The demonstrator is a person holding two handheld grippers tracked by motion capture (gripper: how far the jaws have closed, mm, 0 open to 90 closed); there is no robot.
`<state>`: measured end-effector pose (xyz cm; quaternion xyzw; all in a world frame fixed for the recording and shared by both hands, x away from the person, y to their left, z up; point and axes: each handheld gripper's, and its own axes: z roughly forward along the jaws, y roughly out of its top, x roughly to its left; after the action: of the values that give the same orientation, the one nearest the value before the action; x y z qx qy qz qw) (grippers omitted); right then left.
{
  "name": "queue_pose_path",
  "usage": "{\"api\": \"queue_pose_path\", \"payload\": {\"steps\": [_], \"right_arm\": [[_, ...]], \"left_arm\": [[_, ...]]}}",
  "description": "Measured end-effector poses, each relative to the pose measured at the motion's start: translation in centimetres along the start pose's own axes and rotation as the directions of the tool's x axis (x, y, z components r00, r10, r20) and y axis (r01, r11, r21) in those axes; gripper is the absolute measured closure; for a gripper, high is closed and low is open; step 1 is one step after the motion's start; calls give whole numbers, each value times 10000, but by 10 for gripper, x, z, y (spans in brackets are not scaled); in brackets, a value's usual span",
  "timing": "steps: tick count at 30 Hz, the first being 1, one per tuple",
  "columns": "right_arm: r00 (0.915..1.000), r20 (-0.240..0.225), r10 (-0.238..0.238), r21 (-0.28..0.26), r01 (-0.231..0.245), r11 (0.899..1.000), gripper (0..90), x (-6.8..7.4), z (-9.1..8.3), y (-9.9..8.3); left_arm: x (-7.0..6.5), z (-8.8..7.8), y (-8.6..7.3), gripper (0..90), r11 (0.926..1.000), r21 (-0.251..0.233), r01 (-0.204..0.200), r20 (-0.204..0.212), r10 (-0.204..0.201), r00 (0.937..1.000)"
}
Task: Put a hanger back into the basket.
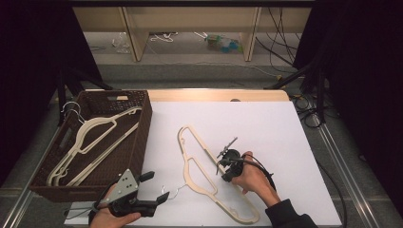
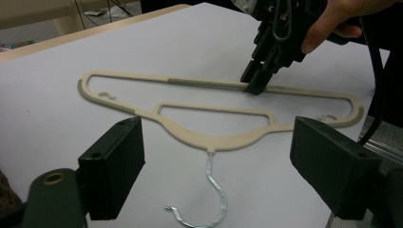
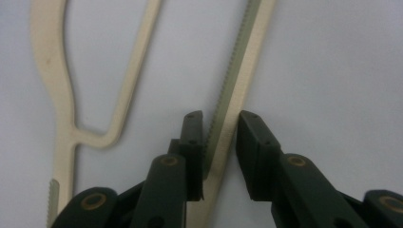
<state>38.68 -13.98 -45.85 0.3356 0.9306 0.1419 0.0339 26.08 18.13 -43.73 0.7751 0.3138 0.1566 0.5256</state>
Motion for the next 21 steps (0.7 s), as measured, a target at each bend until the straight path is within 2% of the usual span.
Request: {"api": "queue_pose_path", "payload": {"steps": [1,3,5,8,9,10,11,12,13,16,19,20,21], "right_arm": [[10000,60,-55,61,55,10000,762,0,0,0],[9998,52,-178,57,178,9998,778,0,-1,0],[9994,79,-335,186,333,9993,786,-1,-2,-1],[9983,158,-556,334,551,9979,789,-2,-5,-3],[9980,188,-606,322,600,9977,790,-2,-6,-3],[9967,190,-784,322,778,9965,791,-2,-8,-4],[9969,229,-754,335,746,9967,792,-1,-10,-4],[9948,316,-972,332,962,9948,793,-2,-13,-5],[9948,340,-956,336,945,9950,794,-1,-15,-5],[9916,498,-1190,262,1178,9927,794,-1,-24,-5],[9886,593,-1387,212,1377,9902,794,0,-29,-4],[9880,589,-1430,209,1420,9896,794,0,-31,-4],[9872,614,-1472,200,1462,9891,794,0,-32,-5]], "left_arm": [[0,0,0,189,9999,-9,121,7,-121,9999],[2,0,1,191,9999,-21,-121,28,121,9999],[0,1,0,192,9999,100,-5,-9,5,10000],[0,4,0,193,9999,148,-86,34,85,10000],[0,5,-1,194,9994,177,-288,90,286,9995],[-1,6,-1,195,9992,266,-299,38,299,9995],[-2,7,-2,195,9985,321,-433,34,432,9991],[-2,9,-2,196,9985,344,-427,108,423,9990],[-2,11,-2,197,9977,390,-561,151,556,9983],[-6,19,-4,199,9960,662,-604,303,585,9978],[-9,29,-5,200,9899,887,-1110,440,1074,9932],[-9,33,-5,200,9859,929,-1389,557,1341,9894],[-10,39,-5,201,9785,1090,-1750,551,1698,9839]]}}
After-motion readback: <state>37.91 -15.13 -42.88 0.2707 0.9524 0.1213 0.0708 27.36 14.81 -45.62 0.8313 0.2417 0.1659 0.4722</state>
